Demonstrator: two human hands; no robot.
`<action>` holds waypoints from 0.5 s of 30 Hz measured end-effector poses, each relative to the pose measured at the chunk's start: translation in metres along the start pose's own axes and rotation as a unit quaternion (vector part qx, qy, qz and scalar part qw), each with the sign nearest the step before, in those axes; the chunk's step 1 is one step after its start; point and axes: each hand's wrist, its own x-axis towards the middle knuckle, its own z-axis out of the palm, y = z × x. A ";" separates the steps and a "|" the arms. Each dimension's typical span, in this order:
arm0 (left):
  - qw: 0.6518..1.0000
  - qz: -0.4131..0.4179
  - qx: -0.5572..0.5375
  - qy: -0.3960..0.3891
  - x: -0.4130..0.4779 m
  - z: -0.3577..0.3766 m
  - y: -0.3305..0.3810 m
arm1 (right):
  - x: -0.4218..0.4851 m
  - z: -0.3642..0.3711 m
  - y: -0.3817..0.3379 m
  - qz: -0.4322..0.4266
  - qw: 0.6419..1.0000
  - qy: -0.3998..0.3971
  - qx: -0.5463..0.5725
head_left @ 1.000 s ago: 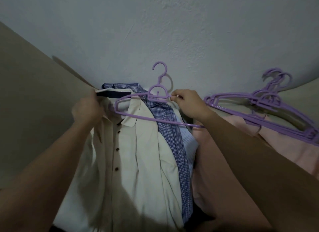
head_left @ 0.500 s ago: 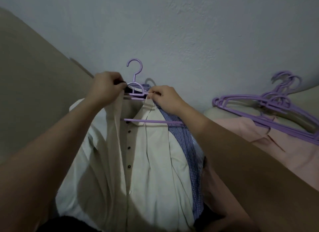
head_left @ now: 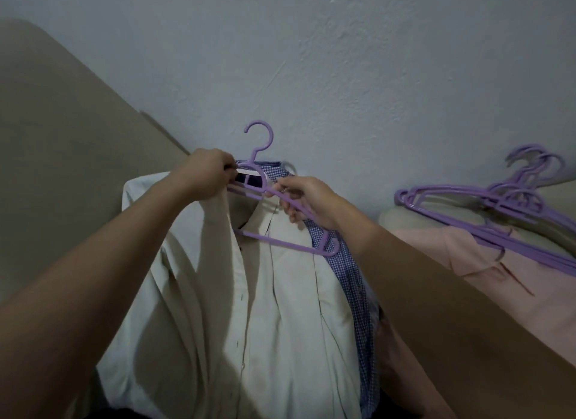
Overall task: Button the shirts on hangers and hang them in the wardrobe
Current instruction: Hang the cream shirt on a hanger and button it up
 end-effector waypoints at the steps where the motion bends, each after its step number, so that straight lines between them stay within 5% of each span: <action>1: 1.000 0.004 0.011 0.005 -0.001 0.002 -0.002 | 0.005 -0.002 -0.001 0.036 0.999 -0.012 -0.010; 5: 0.998 0.023 0.026 0.055 -0.010 0.004 -0.001 | 0.033 0.000 -0.013 0.118 0.974 -0.025 -0.190; 12: 0.994 0.061 0.044 0.074 -0.025 0.001 -0.009 | 0.054 0.021 -0.016 0.131 0.896 -0.074 -0.418; 15: 0.986 0.075 0.111 0.100 -0.029 0.006 -0.009 | 0.055 0.012 -0.005 0.052 0.877 -0.017 -0.478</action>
